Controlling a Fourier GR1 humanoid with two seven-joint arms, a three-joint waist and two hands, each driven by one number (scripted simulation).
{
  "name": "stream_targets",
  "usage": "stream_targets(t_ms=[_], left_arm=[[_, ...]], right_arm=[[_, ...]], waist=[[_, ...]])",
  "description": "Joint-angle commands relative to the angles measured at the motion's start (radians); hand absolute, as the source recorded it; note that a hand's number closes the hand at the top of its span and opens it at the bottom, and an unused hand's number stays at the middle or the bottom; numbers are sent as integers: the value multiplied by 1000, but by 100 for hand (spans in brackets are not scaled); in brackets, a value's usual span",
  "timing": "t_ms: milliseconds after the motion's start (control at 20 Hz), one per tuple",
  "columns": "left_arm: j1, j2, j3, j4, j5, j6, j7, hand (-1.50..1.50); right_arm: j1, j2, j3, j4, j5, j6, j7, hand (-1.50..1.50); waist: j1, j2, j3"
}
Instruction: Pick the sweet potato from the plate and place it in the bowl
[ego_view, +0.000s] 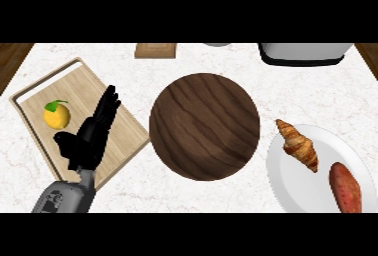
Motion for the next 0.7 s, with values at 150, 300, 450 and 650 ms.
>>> stream_targets(t_ms=[150,300,450,650], left_arm=[[-15,-20,40,40,-20,-40,-22,0],[-16,-74,14,40,-64,4,-5,0],[-4,-38,27,-41,-63,-28,63,0],[4,-61,25,-13,-95,-30,27,0]], right_arm=[[-57,43,-97,79,-66,117,15,-150],[26,124,-99,-2,-16,138,-10,-150],[-75,162,-52,111,43,135,-17,-150],[-109,248,3,106,132,79,1,-150]], waist=[[0,1,0],[-4,0,0],[4,0,0],[3,1,0]])
